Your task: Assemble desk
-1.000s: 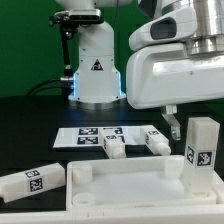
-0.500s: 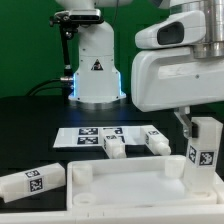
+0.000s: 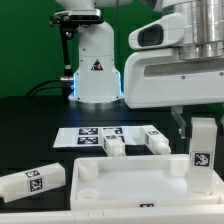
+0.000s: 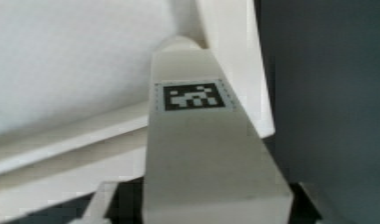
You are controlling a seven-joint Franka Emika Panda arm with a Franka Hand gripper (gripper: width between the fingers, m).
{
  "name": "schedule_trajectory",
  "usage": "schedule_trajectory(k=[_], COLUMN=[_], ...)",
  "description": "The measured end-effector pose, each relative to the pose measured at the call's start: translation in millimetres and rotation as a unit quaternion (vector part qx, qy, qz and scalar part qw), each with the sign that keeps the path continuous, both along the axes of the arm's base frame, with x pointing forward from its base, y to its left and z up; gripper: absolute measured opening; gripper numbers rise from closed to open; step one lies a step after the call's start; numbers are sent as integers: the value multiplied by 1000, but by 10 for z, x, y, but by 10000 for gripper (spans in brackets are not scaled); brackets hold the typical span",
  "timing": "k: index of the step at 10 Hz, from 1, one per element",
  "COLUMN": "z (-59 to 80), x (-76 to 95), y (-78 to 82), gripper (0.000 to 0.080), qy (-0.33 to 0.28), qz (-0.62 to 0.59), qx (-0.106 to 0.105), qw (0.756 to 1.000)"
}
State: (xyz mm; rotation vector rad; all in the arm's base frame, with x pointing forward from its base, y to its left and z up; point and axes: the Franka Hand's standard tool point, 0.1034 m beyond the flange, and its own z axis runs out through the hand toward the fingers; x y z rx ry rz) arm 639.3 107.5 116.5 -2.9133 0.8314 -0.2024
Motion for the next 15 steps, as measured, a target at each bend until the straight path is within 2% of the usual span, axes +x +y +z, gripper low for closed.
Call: schedule_trajectory(k=[1,2,3,4,5,6,7,8,9,13,15], z=[-4,-9,-14,-14,-15,-21,-18,8,19,20,29], x=[1,1,-5,-16,-19,-21,-28,-12,16,6,53], y=[-15,-23,-53,-74,-64,-62,-51,-18,8,-4,-41], gripper=[296,297,298,298,298,376,376,576,627,648,649], qy=[3,5,13,20,21,21,23,23,15,9,-1], qz=[-93,-183,-276,-315,-312,-310,-270,-159,-59,96,289], qx=[16,42,72,84,84,84,73,47,29,5,-38], qw=[995,982,958,945,946,947,960,986,998,995,957])
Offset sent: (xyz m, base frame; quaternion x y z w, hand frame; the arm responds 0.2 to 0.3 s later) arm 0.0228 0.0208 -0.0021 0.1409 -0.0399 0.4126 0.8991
